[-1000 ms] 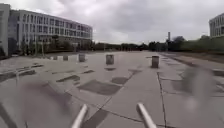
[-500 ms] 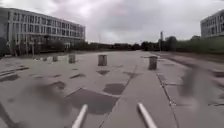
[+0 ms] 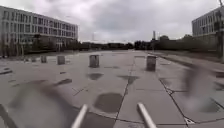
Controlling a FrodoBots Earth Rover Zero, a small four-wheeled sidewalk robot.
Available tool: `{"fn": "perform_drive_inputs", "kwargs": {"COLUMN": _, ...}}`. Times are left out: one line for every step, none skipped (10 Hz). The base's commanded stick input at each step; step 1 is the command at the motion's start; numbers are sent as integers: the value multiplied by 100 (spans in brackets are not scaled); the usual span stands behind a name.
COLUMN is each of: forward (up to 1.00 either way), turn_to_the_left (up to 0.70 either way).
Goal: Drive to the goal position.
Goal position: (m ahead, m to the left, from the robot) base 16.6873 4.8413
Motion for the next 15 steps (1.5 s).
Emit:
{"fn": "perform_drive_inputs", "kwargs": {"forward": 100, "turn_to_the_left": -27}}
{"fn": "perform_drive_inputs", "kwargs": {"forward": 100, "turn_to_the_left": -27}}
{"fn": "perform_drive_inputs", "kwargs": {"forward": 100, "turn_to_the_left": -20}}
{"fn": "perform_drive_inputs", "kwargs": {"forward": 100, "turn_to_the_left": 0}}
{"fn": "perform_drive_inputs", "kwargs": {"forward": 100, "turn_to_the_left": 0}}
{"fn": "perform_drive_inputs", "kwargs": {"forward": 100, "turn_to_the_left": 0}}
{"fn": "perform_drive_inputs", "kwargs": {"forward": 100, "turn_to_the_left": 0}}
{"fn": "perform_drive_inputs", "kwargs": {"forward": 100, "turn_to_the_left": 0}}
{"fn": "perform_drive_inputs", "kwargs": {"forward": 100, "turn_to_the_left": 0}}
{"fn": "perform_drive_inputs", "kwargs": {"forward": 100, "turn_to_the_left": 0}}
{"fn": "perform_drive_inputs", "kwargs": {"forward": 100, "turn_to_the_left": 0}}
{"fn": "perform_drive_inputs", "kwargs": {"forward": 100, "turn_to_the_left": 0}}
{"fn": "perform_drive_inputs", "kwargs": {"forward": 100, "turn_to_the_left": 0}}
{"fn": "perform_drive_inputs", "kwargs": {"forward": 100, "turn_to_the_left": 0}}
{"fn": "perform_drive_inputs", "kwargs": {"forward": 100, "turn_to_the_left": 0}}
